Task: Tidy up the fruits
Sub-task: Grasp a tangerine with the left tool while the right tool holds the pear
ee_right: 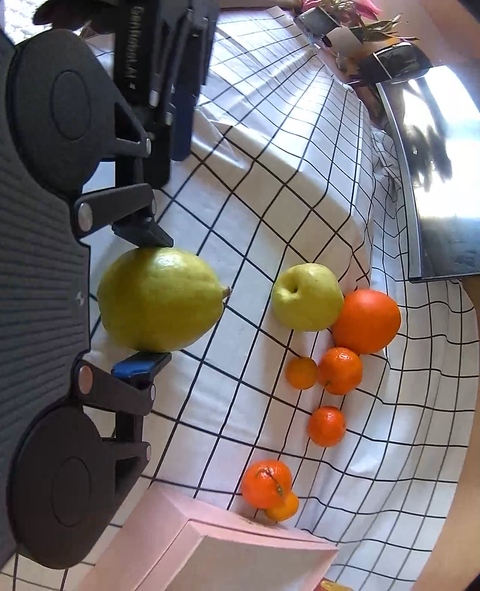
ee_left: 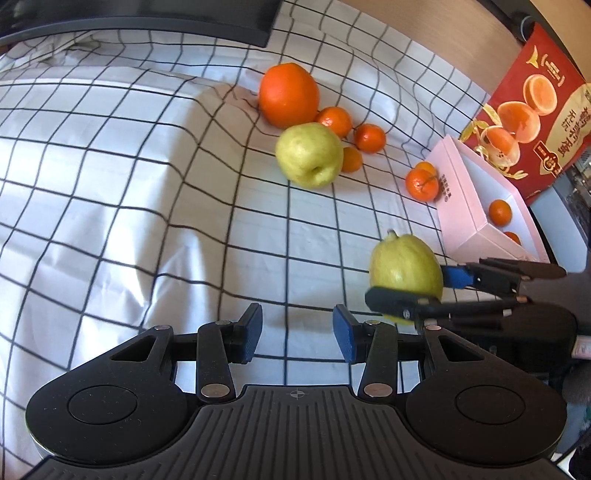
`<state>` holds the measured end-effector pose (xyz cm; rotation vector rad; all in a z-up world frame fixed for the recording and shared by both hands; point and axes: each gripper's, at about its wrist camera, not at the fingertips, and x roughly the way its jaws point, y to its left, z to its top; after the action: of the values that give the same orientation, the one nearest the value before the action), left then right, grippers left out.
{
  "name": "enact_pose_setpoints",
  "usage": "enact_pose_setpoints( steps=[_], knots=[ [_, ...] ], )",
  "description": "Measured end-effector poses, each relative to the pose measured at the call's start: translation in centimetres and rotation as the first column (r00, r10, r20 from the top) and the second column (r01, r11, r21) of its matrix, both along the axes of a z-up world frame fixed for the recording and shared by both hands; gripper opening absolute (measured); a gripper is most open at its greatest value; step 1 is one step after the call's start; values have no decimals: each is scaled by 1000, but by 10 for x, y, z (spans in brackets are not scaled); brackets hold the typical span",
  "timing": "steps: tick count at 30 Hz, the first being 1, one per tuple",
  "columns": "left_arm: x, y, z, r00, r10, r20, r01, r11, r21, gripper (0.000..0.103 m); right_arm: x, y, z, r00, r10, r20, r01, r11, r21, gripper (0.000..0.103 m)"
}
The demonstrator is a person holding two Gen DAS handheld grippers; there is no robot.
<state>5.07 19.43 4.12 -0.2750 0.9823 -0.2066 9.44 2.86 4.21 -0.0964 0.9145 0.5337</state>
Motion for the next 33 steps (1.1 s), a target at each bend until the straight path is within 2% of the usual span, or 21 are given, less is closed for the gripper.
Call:
enact_pose_setpoints(
  steps=[4,8,11,16,18,20,22,24,28,29,33],
  knots=[
    [6,-10,2,999,-35,12,35,999,-7,47,-12,-9,0,999,-28,21,28,999,-35,58],
    [14,-25,4,994,-106,38,107,994,-17,47,-27,-42,4,994,-108,31,109,994,-7,58],
    [24,-43,8,979,-189,73,191,981,-24,47,-45,-73,7,982,-180,49,181,983,-12,58],
    [55,-82,22,939,-305,157,310,951,-8,47,-72,-113,0,951,-297,85,304,948,-89,58],
    [71,-95,28,926,-324,194,321,946,47,47,-78,-128,-4,935,-347,74,352,932,-83,58],
    [84,-106,32,922,-313,228,290,948,131,47,-82,-140,-7,915,-398,65,402,912,-75,58],
    [98,-115,32,918,-321,233,279,941,192,47,-85,-149,-10,896,-440,67,444,894,-67,58],
    [111,-123,33,908,-355,224,318,930,184,47,-88,-155,-12,879,-472,65,475,878,-54,58],
    [126,-148,31,858,-448,251,409,892,194,47,-93,-163,-16,859,-508,59,510,859,-34,58],
    [130,-154,29,852,-460,249,418,885,204,48,-94,-163,-18,857,-512,59,514,857,-28,58],
    [145,-164,20,875,-444,192,374,873,313,48,-99,-163,-17,856,-513,68,515,857,-22,59]
  ],
)
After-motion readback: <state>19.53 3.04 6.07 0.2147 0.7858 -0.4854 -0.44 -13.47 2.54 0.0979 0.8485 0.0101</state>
